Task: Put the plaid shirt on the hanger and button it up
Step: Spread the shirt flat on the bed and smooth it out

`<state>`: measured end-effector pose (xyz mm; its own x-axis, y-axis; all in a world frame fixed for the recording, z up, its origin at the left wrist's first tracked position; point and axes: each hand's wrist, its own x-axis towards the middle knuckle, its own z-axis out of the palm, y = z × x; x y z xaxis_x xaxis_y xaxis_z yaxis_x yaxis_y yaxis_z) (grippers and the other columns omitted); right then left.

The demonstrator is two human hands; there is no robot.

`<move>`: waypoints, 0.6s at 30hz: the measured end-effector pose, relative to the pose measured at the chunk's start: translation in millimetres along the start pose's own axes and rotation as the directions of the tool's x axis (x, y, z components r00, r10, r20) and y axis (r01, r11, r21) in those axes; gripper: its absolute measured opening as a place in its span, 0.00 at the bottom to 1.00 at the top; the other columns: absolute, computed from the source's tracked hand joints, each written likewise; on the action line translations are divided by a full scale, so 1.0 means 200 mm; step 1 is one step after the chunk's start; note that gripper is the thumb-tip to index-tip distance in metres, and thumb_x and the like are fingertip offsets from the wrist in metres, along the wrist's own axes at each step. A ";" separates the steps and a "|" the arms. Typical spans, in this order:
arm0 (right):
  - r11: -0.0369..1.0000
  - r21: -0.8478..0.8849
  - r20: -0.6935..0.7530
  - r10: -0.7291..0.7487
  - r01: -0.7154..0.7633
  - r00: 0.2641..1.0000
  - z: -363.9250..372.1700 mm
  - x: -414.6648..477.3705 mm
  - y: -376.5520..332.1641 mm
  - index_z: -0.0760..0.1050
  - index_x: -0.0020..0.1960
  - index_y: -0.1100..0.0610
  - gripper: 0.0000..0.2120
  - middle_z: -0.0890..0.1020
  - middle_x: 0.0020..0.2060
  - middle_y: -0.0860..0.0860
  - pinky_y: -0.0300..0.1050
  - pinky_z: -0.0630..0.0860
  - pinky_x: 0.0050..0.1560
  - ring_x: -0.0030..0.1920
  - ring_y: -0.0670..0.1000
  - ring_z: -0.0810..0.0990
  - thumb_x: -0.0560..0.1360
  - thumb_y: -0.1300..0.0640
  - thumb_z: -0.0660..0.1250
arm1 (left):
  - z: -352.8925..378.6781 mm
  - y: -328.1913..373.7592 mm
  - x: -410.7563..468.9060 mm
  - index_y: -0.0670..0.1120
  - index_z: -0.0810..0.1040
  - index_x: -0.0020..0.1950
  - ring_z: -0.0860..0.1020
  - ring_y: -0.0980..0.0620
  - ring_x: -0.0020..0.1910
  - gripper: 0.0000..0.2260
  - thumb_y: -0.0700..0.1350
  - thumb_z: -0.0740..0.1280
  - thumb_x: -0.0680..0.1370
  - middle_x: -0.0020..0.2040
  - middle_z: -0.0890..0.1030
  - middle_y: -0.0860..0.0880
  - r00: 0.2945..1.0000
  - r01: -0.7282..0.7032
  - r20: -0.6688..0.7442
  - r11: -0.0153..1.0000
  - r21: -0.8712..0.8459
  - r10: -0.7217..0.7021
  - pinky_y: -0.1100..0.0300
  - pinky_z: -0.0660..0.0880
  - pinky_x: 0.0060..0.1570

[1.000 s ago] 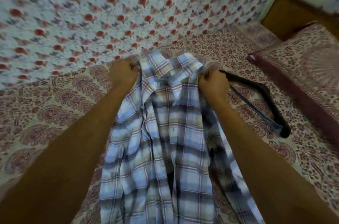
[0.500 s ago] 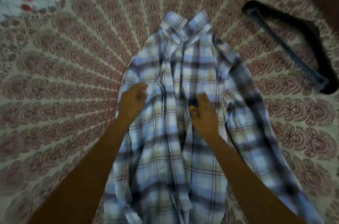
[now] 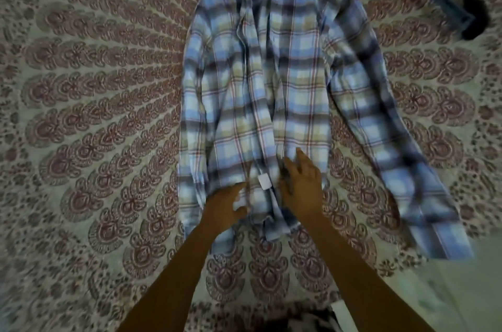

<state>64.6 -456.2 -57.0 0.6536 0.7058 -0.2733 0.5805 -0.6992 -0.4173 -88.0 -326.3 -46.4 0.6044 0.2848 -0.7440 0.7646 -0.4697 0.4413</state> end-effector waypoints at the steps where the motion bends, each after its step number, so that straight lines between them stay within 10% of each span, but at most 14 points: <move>1: 1.000 -0.018 -0.003 0.004 -0.004 1.000 0.02 -0.04 0.01 0.74 0.60 0.57 0.20 0.74 0.64 0.63 0.65 0.75 0.55 0.60 0.67 0.75 0.71 0.51 0.61 | 0.02 -0.02 -0.01 0.51 0.58 0.74 0.73 0.45 0.62 0.36 0.66 0.60 0.70 0.64 0.75 0.45 1.000 -0.011 0.003 0.996 0.091 0.011 0.56 0.67 0.59; 8: 0.898 0.103 0.084 0.420 -0.427 0.904 0.18 -0.42 0.02 0.54 0.75 0.56 0.47 0.57 0.72 0.65 0.65 0.68 0.60 0.68 0.68 0.64 0.65 0.50 0.76 | 0.19 -0.12 -0.13 0.49 0.75 0.61 0.80 0.44 0.43 0.42 0.61 0.79 0.49 0.44 0.80 0.46 0.953 -0.090 -0.144 0.703 0.705 0.266 0.46 0.76 0.45; 13: 0.872 0.373 0.017 0.336 -0.318 0.942 0.19 -0.40 0.01 0.58 0.72 0.55 0.32 0.72 0.62 0.60 0.50 0.76 0.44 0.49 0.60 0.77 0.72 0.68 0.63 | 0.11 -0.23 -0.19 0.49 0.81 0.51 0.82 0.47 0.32 0.22 0.44 0.79 0.59 0.38 0.84 0.46 0.943 0.006 -0.249 0.734 0.679 0.222 0.54 0.77 0.41; 18: 0.930 0.225 -0.156 0.330 -0.291 0.931 0.06 -0.35 0.02 0.73 0.61 0.59 0.19 0.75 0.58 0.61 0.44 0.67 0.38 0.45 0.63 0.77 0.72 0.68 0.58 | -0.06 -0.24 -0.25 0.46 0.82 0.45 0.80 0.46 0.32 0.10 0.40 0.74 0.66 0.38 0.83 0.44 0.955 0.083 -0.266 0.736 0.672 0.134 0.56 0.76 0.41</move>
<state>14.8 -506.7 -49.0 0.8758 0.4089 -0.2566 0.2399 -0.8299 -0.5037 -153.1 -307.8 -24.0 0.7392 0.4307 -0.5177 0.4629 -0.8833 -0.0739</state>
